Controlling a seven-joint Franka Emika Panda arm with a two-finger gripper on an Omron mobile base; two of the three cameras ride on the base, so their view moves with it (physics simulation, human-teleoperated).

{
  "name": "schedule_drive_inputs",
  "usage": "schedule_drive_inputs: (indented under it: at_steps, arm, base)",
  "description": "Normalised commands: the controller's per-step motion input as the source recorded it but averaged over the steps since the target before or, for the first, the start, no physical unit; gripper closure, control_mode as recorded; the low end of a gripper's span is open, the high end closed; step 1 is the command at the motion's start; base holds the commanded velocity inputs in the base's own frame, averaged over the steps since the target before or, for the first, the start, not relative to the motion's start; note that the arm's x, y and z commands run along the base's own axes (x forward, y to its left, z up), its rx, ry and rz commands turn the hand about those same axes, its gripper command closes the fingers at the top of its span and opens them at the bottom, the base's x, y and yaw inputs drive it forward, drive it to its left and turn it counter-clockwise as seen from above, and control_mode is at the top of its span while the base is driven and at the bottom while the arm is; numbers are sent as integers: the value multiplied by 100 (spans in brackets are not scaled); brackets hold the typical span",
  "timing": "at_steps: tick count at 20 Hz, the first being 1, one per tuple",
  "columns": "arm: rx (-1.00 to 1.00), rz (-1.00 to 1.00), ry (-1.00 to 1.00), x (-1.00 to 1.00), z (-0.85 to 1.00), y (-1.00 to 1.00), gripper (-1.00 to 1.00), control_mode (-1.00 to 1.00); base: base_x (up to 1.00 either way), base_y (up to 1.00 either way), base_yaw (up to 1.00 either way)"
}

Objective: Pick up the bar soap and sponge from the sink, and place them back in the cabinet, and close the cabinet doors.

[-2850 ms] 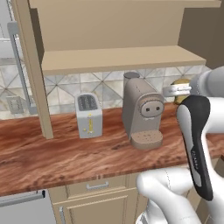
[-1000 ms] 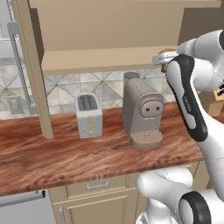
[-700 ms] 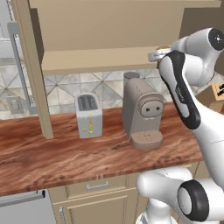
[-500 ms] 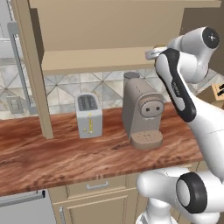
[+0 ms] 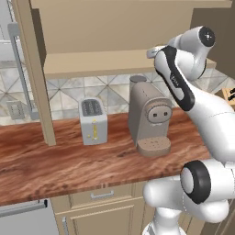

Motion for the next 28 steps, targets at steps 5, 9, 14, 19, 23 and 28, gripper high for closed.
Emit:
schedule_drive_inputs:
  at_steps: [5,9,14,19,23,28]
  arm:
    - [0,0,1,43,0,0,100,-100]
    - [0,1,1,33,-4,0,100,-100]
    - [0,1,1,27,-7,0,100,-100]
    - [0,2,2,29,-8,0,100,-100]
    - [0,2,2,31,-5,0,100,-100]
    - [0,2,0,35,-2,0,100,-100]
  base:
    - [0,0,0]
    - [0,0,0]
    - [0,0,0]
    - [0,0,0]
    - [0,0,0]
    - [0,0,0]
